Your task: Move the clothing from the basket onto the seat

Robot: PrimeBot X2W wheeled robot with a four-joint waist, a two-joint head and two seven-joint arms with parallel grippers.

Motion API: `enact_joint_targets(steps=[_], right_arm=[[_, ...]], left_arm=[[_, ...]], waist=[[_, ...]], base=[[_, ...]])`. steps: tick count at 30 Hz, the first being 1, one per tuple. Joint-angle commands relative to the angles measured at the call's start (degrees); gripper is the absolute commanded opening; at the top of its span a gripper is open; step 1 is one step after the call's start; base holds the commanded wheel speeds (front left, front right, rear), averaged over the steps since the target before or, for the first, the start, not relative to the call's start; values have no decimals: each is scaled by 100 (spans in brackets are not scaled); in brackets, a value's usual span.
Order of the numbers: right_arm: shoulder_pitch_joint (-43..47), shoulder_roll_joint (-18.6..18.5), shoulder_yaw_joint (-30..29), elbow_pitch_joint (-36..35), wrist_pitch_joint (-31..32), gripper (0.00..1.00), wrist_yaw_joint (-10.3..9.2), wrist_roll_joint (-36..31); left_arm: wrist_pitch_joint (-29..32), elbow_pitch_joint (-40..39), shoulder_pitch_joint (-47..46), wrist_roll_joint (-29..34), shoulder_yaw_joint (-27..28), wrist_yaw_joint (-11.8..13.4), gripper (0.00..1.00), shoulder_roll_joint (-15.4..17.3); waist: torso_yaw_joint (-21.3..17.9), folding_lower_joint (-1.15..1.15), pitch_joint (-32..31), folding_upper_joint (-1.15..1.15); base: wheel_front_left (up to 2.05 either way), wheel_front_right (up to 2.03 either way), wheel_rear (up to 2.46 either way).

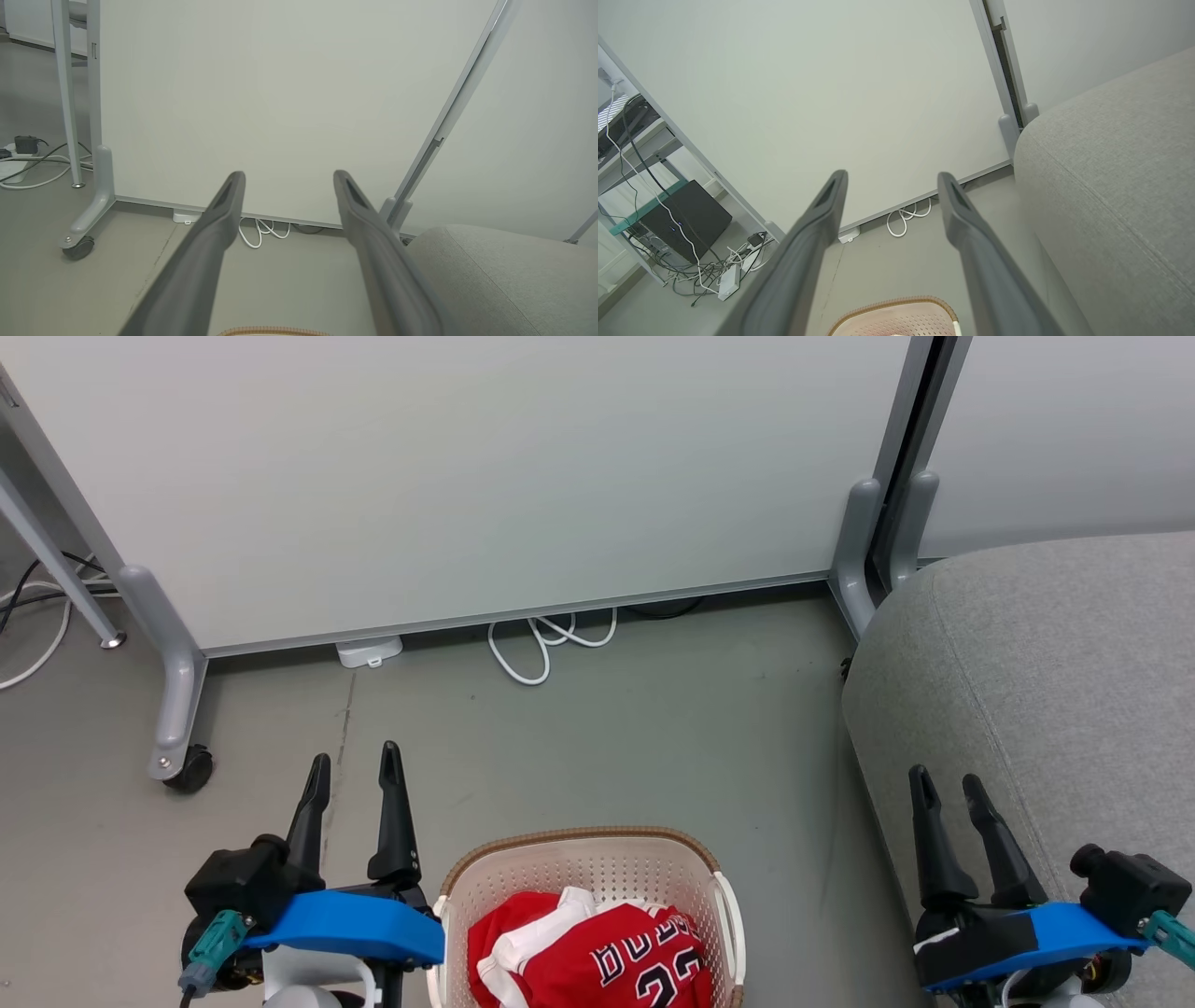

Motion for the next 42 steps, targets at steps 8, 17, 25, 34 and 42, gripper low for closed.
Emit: enact_joint_targets(steps=[8,17,25,34,42], right_arm=[[46,-43,56,16,-136,100,11,-531],[68,-45,101,51,-244,100,12,-933],[86,-46,120,54,-334,100,13,-1233],[100,-47,155,84,-423,100,14,-1603],[120,-48,167,125,-503,100,10,-1941]], left_arm=[[-143,-3,-107,576,-125,-28,100,31],[-254,56,-99,961,-189,-126,100,31],[-333,88,-73,1198,-229,-191,100,32],[-437,225,-64,1440,-281,-204,100,31],[-507,347,-67,1702,-331,-173,100,32]], waist=[[23,0,-4,0],[34,0,-9,0],[52,0,-6,0],[64,0,-10,0],[80,0,-30,0]], base=[[0,0,0],[0,0,0],[0,0,0],[0,0,0],[0,0,0]])
